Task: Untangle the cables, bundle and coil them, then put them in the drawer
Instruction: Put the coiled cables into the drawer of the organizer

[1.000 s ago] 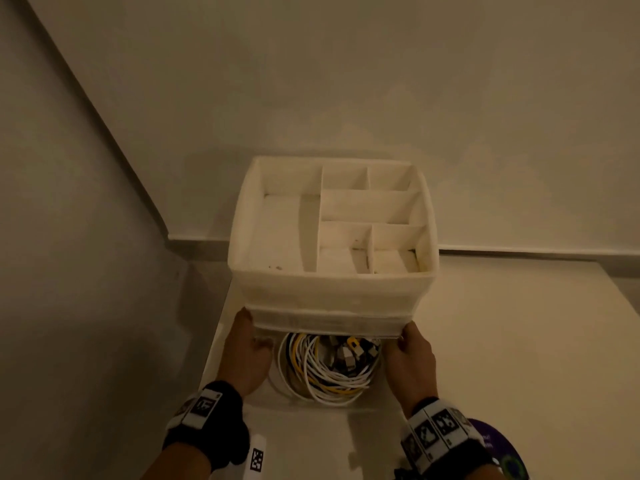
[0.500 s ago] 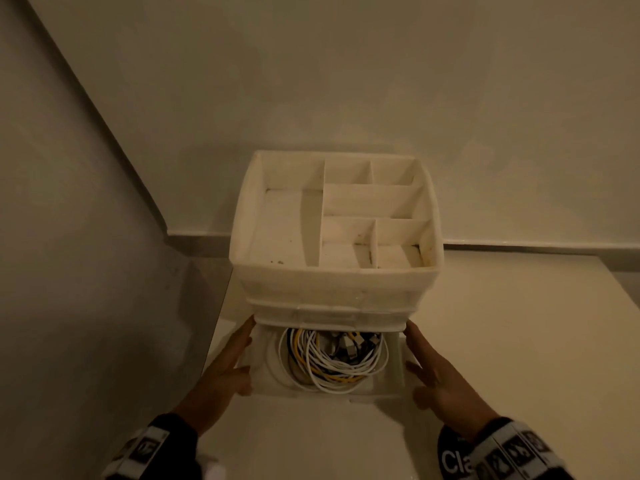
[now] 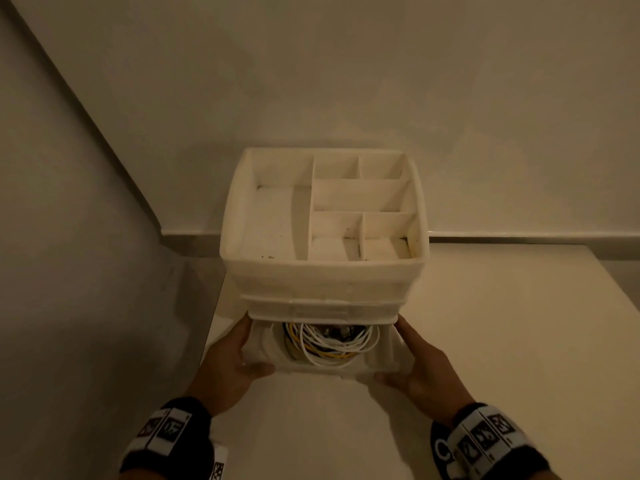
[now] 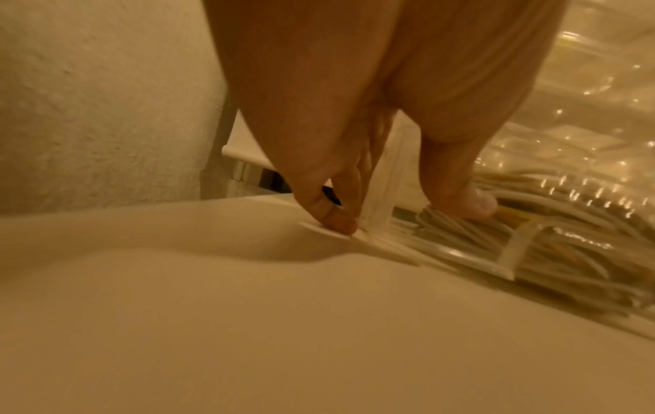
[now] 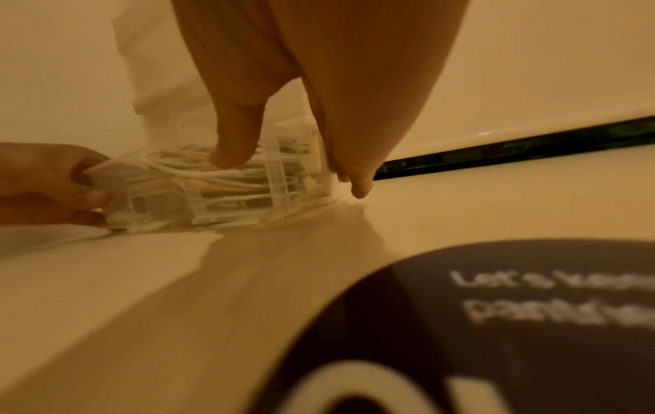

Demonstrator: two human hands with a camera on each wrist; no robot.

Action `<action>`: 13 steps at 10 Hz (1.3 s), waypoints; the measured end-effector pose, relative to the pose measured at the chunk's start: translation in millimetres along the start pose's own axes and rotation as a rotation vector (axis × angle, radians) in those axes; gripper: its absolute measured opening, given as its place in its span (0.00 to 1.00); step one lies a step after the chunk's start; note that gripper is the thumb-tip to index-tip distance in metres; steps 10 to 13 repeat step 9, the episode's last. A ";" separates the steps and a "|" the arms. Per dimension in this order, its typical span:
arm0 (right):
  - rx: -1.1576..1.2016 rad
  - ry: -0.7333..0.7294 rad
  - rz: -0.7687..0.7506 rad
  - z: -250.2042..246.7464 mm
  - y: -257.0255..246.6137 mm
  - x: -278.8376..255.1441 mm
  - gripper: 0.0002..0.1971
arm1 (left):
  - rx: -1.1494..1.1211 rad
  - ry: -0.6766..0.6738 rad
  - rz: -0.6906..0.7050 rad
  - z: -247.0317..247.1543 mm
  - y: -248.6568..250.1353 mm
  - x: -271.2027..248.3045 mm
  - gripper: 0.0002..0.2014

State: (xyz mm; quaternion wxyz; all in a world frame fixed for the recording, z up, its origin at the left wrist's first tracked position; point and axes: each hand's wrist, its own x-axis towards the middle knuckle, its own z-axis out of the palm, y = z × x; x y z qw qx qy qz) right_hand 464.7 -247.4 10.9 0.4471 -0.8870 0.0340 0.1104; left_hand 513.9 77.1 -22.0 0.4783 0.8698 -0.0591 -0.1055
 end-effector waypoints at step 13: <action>0.227 0.453 0.226 36.5 -17.0 19.9 0.14 | 0.065 0.396 -0.245 34.2 47.5 9.3 0.21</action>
